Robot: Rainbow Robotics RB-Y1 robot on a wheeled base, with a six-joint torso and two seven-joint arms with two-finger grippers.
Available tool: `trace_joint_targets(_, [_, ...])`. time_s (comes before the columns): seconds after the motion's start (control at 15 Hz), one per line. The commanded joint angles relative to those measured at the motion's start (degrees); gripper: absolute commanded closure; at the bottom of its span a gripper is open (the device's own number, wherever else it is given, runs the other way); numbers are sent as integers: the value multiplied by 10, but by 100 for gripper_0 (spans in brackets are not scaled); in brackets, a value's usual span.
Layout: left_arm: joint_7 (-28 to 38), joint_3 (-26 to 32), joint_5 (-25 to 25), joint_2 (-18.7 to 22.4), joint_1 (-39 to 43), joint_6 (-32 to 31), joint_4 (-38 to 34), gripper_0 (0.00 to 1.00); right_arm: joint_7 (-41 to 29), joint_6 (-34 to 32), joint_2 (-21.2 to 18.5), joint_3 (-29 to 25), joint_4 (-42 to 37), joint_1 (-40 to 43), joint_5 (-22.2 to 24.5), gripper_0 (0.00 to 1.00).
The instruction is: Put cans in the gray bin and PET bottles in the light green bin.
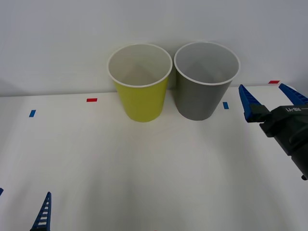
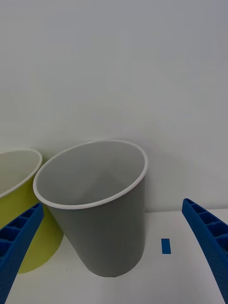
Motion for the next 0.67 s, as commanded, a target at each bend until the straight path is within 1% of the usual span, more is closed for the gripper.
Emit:
trace_joint_targets(0.07, [0, 0, 0, 0, 0, 0, 0, 0, 7, -141, -7, 33, 56, 67, 11, 0])
trace_joint_targets(0.2, [0, 0, 0, 0, 0, 0, 0, 0, 15, -213, -1, 47, 88, 101, 22, 0])
trace_joint_targets(0.27, [0, 0, 0, 0, 0, 0, 0, 0, 31, -244, 5, 54, 98, 123, 27, 0])
trace_joint_targets(0.47, [0, 0, 0, 0, 0, 0, 0, 0, 86, -297, 31, 70, 114, 174, 28, 0])
trace_joint_targets(0.53, [0, 0, 0, 0, 0, 0, 0, 0, 104, -332, 40, 80, 130, 197, 28, 0])
trace_joint_targets(0.67, [0, 0, 0, 0, 0, 0, 0, 0, 128, -385, 42, 94, 155, 223, 28, 0])
